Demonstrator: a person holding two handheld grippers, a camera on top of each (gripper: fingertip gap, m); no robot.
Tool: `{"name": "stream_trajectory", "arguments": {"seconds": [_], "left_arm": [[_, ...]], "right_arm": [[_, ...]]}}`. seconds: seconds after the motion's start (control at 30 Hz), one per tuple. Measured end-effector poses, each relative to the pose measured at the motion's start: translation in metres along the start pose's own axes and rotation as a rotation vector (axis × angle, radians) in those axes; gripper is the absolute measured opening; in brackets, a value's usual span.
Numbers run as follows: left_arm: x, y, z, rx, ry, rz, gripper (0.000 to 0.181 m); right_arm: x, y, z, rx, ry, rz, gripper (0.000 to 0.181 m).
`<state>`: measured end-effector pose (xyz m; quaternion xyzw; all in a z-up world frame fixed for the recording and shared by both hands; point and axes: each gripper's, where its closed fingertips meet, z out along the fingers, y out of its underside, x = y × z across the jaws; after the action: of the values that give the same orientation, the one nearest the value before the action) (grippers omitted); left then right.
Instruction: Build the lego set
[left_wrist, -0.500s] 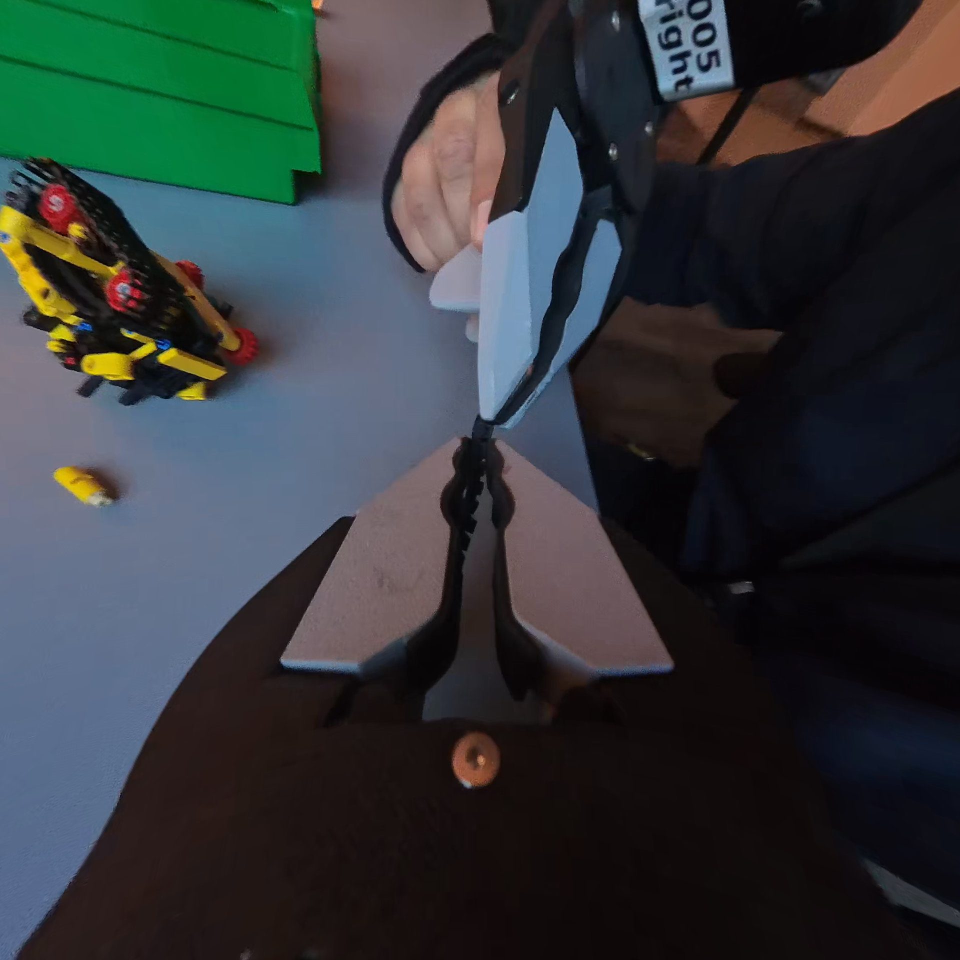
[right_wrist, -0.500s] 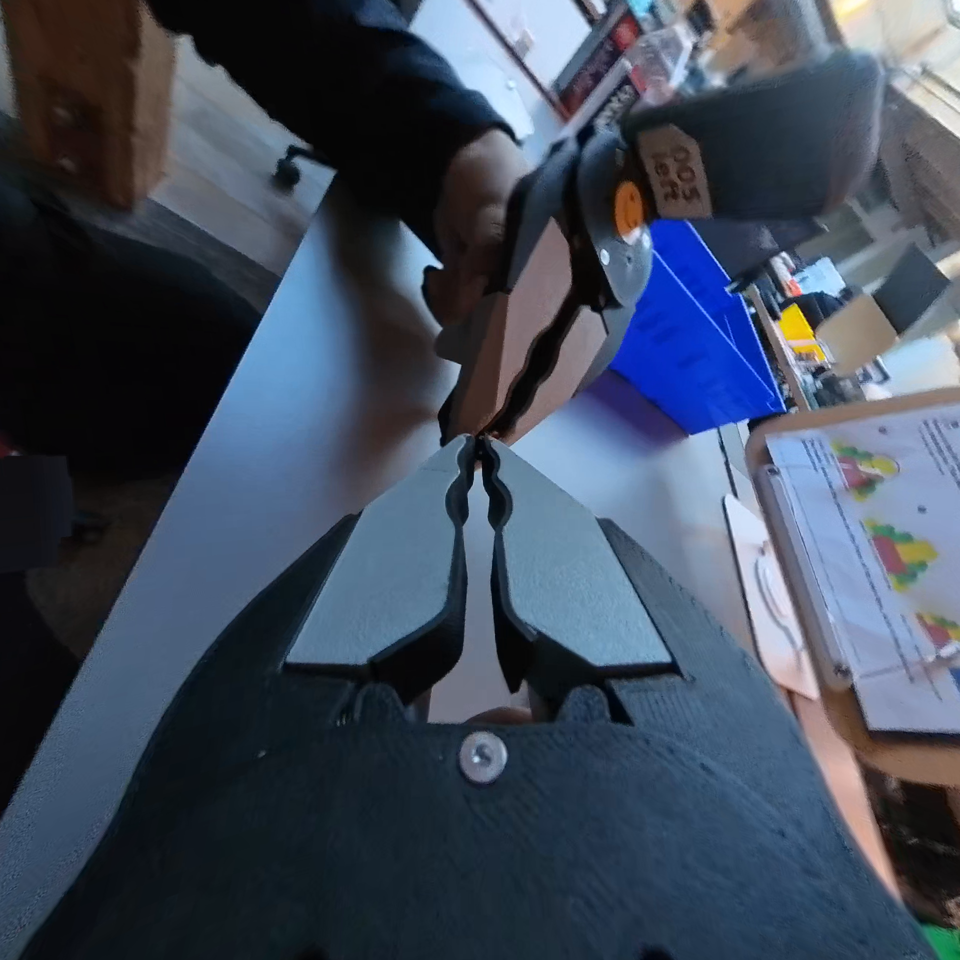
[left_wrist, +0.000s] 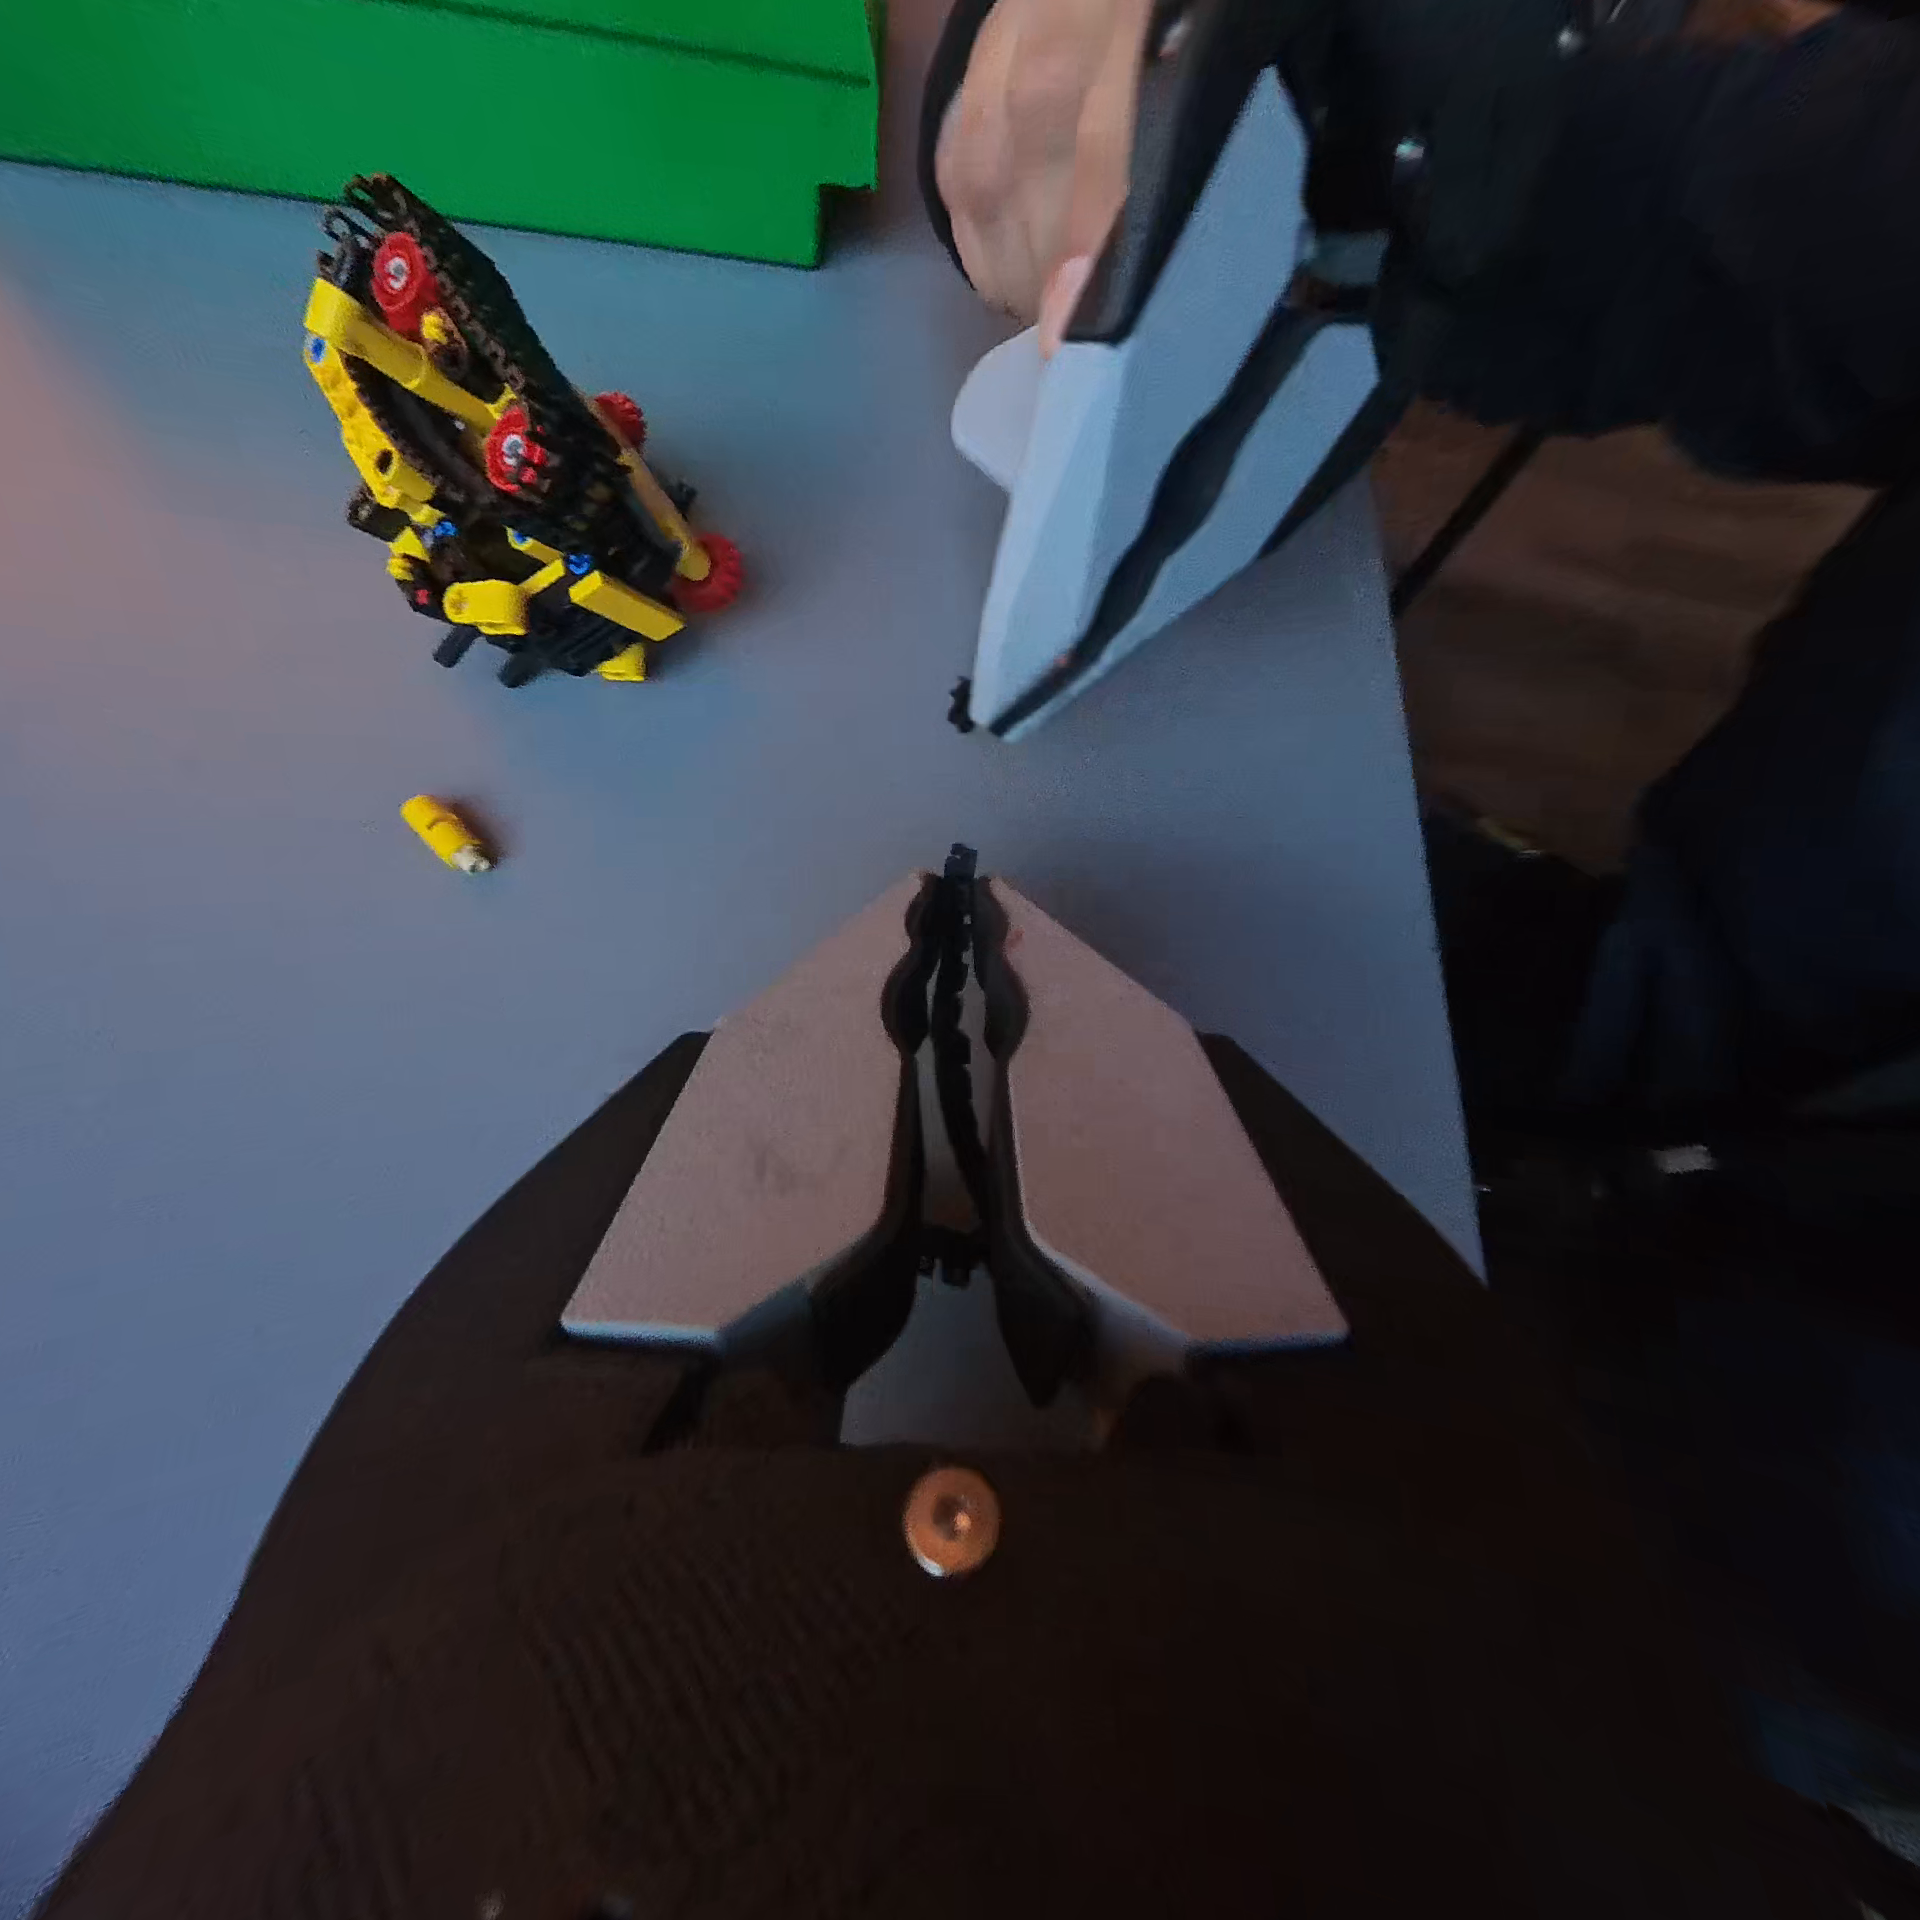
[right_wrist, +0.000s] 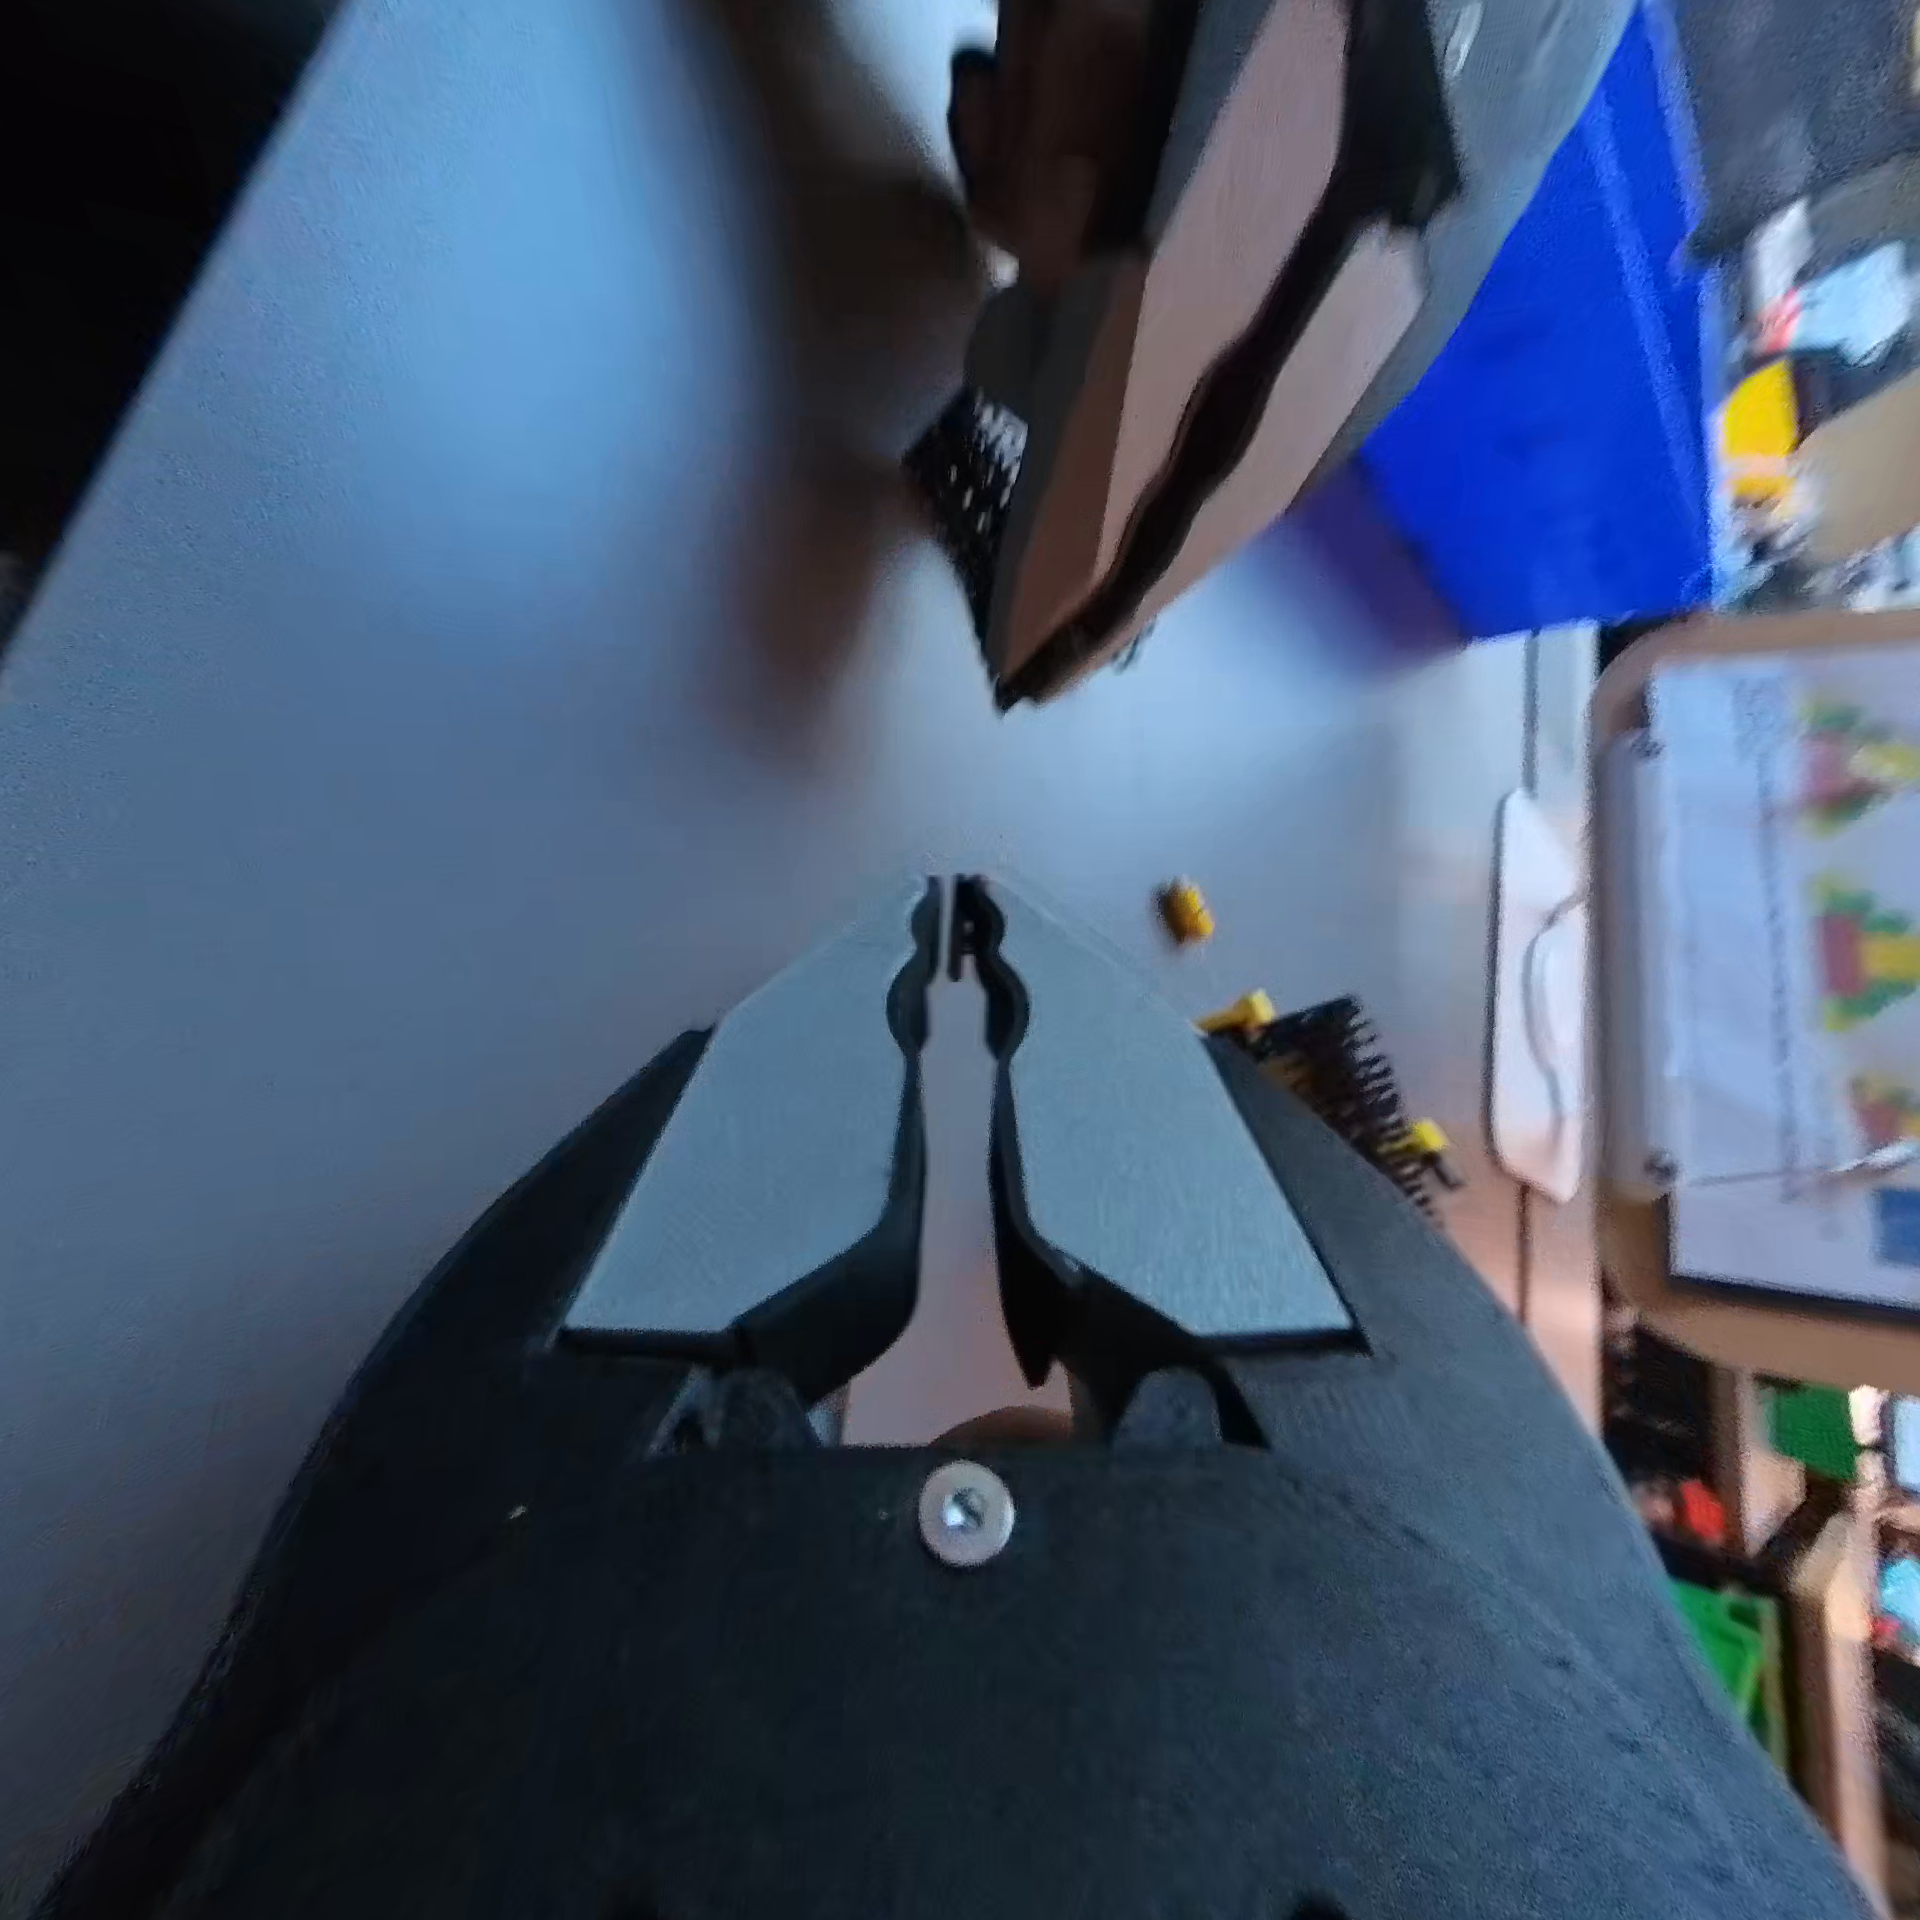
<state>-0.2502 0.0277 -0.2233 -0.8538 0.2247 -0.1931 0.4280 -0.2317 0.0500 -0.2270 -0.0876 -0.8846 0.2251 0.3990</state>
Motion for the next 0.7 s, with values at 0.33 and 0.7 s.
{"name": "stream_trajectory", "arguments": {"seconds": [0.33,0.7], "left_arm": [[0.0,0.002,0.006,-0.041,-0.084,0.121,0.002],[0.002,-0.001,0.002,-0.031,-0.089,0.139,0.001]], "right_arm": [[0.001,-0.003,0.003,0.051,-0.123,0.344,0.02],[0.022,-0.036,0.006,0.221,-0.095,0.541,0.009]]}}
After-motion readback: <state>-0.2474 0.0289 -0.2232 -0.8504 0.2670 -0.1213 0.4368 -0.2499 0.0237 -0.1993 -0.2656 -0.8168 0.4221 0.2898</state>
